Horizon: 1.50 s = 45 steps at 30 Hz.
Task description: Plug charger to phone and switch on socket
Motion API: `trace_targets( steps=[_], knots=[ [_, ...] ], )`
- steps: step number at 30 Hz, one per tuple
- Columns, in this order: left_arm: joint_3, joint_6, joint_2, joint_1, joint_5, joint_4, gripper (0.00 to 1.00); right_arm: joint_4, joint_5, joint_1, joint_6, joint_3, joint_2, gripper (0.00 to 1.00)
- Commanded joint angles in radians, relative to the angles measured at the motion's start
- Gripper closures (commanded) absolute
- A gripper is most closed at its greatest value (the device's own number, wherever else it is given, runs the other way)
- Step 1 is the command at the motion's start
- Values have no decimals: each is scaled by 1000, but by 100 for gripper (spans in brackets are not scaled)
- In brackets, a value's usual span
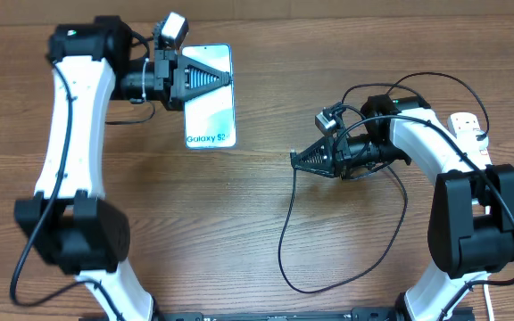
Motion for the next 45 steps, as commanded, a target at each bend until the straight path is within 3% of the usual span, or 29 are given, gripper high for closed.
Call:
trace_targets(
  steps=[1, 6, 12, 16, 19, 23, 30, 45],
  knots=[
    [9, -37, -25, 0, -2, 54, 96, 123, 27, -1, 138, 9, -36, 96],
    [8, -457, -2, 0, -273, 263, 96, 299, 40, 17, 320, 10, -36, 96],
    [9, -619, -5, -60, -457, 365, 96, 313, 86, 72, 338, 53, -36, 96],
    [9, -662, -5, -89, -482, 397, 96, 313, 43, 126, 314, 90, -36, 96],
    [9, -689, -5, -92, -446, 458, 96, 314, -154, 151, 227, 101, -36, 96],
    [9, -687, -5, -85, -383, 529, 96, 255, -156, 154, 184, 108, -38, 96],
    [8, -687, -4, -86, -314, 649, 96, 106, -156, 159, -20, 108, -50, 96],
    [8, -788, -4, -114, -284, 808, 96, 278, -155, 160, 27, 146, -123, 96]
  ],
)
